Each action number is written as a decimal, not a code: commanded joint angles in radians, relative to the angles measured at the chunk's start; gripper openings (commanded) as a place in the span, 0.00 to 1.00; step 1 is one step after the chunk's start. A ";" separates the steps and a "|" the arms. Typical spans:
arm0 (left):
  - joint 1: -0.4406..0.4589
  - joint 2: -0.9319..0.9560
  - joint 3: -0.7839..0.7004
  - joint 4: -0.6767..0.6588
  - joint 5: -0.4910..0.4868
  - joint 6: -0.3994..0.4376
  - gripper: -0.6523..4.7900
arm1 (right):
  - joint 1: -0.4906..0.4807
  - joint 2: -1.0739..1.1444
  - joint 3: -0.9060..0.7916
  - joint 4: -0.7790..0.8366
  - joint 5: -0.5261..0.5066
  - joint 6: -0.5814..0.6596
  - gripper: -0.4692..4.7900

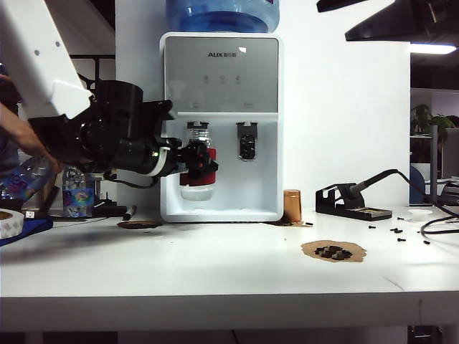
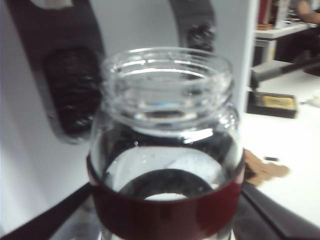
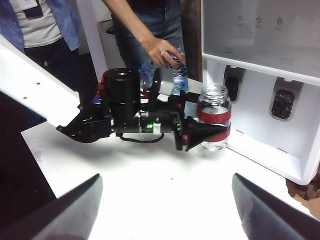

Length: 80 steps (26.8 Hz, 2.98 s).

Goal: Pick up the water bottle with two loops of red belts, then reach the front water dispenser and gently press the gray-black baffle horizontally to get a little water.

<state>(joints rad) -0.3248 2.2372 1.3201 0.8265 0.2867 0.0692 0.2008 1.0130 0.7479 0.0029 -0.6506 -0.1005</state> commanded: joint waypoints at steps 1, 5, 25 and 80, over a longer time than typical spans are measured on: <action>0.003 0.009 0.030 -0.014 -0.017 -0.002 0.11 | -0.001 -0.001 0.007 0.016 -0.004 0.002 0.88; 0.005 0.024 0.047 -0.022 -0.037 0.000 0.11 | -0.001 -0.002 0.007 0.015 -0.004 0.002 0.88; 0.012 0.100 0.184 -0.081 -0.094 0.001 0.11 | 0.000 -0.002 0.008 0.016 -0.004 0.002 0.88; 0.029 0.150 0.289 -0.108 -0.123 -0.001 0.11 | -0.001 -0.002 0.015 0.015 -0.004 0.002 0.88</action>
<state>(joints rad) -0.3004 2.3939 1.5982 0.6868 0.1783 0.0700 0.2008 1.0126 0.7540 0.0036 -0.6514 -0.1005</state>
